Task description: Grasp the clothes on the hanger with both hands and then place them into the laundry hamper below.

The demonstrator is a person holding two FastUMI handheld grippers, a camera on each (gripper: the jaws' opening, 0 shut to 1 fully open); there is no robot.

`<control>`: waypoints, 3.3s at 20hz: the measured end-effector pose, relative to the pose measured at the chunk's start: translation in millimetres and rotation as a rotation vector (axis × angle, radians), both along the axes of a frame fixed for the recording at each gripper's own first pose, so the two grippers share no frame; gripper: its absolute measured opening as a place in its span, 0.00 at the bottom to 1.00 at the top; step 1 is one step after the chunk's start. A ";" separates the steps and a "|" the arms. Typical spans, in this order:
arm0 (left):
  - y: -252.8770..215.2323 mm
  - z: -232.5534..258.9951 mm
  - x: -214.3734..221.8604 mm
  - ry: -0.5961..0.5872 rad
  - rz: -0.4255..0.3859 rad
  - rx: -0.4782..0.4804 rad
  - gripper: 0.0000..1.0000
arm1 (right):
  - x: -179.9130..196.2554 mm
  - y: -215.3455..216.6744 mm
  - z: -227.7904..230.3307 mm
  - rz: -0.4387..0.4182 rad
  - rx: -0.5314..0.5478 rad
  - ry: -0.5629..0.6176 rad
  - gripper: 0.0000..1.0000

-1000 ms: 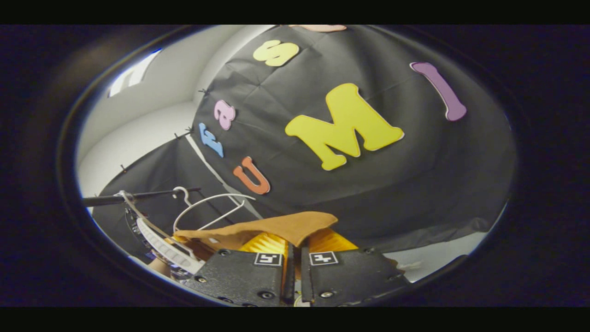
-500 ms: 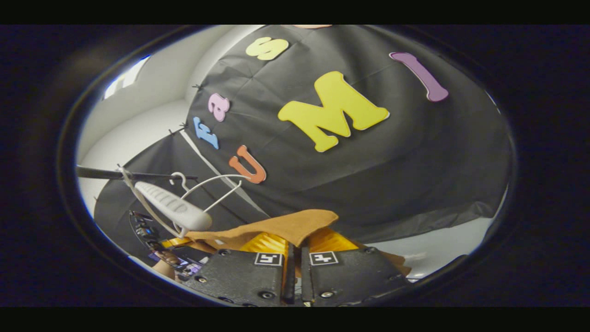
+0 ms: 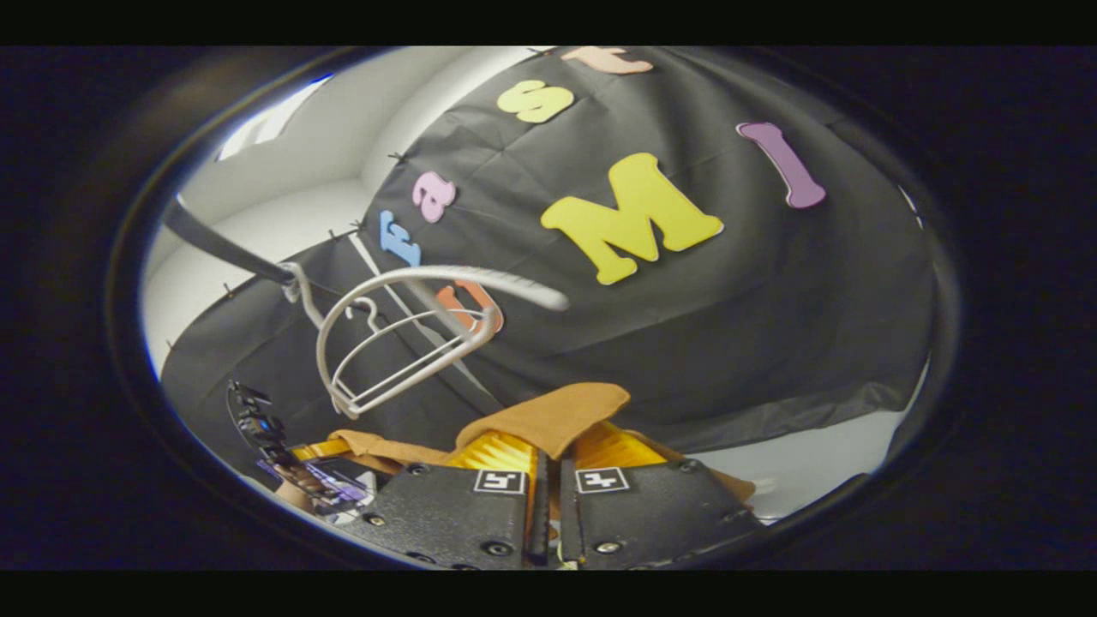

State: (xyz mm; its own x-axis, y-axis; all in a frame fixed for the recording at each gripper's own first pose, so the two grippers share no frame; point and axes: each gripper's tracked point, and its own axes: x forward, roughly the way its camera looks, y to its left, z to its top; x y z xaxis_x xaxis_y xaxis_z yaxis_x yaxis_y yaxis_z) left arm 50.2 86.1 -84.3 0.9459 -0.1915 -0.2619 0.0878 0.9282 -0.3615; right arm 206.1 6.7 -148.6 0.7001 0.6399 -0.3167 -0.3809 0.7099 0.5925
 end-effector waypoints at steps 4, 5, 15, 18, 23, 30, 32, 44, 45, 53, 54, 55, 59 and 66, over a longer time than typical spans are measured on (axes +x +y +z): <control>-35.9 14.3 -11.5 -0.037 -0.052 0.002 0.00 | -31.5 22.9 18.2 0.043 -0.003 -0.043 0.07; -46.4 20.7 -14.2 -0.051 -0.064 0.004 0.05 | -40.1 30.9 24.2 0.056 0.002 -0.056 0.07; -120.6 54.0 -32.8 -0.134 -0.182 -0.018 0.00 | -137.7 121.9 60.9 0.254 0.028 -0.160 0.09; -135.1 45.9 -35.4 -0.124 -0.175 0.011 0.00 | -146.9 133.8 50.9 0.247 0.006 -0.157 0.07; -142.2 18.6 -36.2 -0.076 -0.169 0.053 0.00 | -151.9 138.6 22.3 0.213 -0.004 -0.095 0.07; -133.5 -71.9 -30.9 0.117 -0.130 0.069 0.00 | -156.0 124.0 -71.4 0.089 -0.091 0.052 0.07; -131.3 -101.2 -29.2 0.183 -0.120 0.085 0.00 | -156.5 124.4 -99.4 0.073 -0.118 0.096 0.07; -125.7 -240.0 -46.3 0.557 -0.118 0.179 0.01 | -169.5 111.1 -258.8 -0.014 -0.284 0.530 0.06; -122.3 -252.3 -56.2 0.633 -0.112 0.189 0.10 | -171.9 101.2 -274.5 -0.024 -0.328 0.591 0.06; -96.6 -292.4 -97.2 0.866 -0.136 0.360 0.70 | -174.4 71.5 -283.2 -0.060 -0.525 0.609 0.57; -92.7 -293.6 -97.2 0.852 -0.150 0.394 0.88 | -173.1 68.9 -282.4 -0.082 -0.541 0.588 0.58; -92.7 -291.4 -97.0 0.846 -0.155 0.414 0.93 | -170.9 64.2 -280.2 -0.107 -0.555 0.567 0.61; -99.8 -258.8 -79.7 0.736 -0.139 0.408 1.00 | -169.3 46.2 -239.2 -0.224 -0.595 0.469 0.80; -90.3 -144.6 -33.7 0.388 -0.083 0.410 1.00 | -164.7 19.2 -119.9 -0.427 -0.589 0.216 0.82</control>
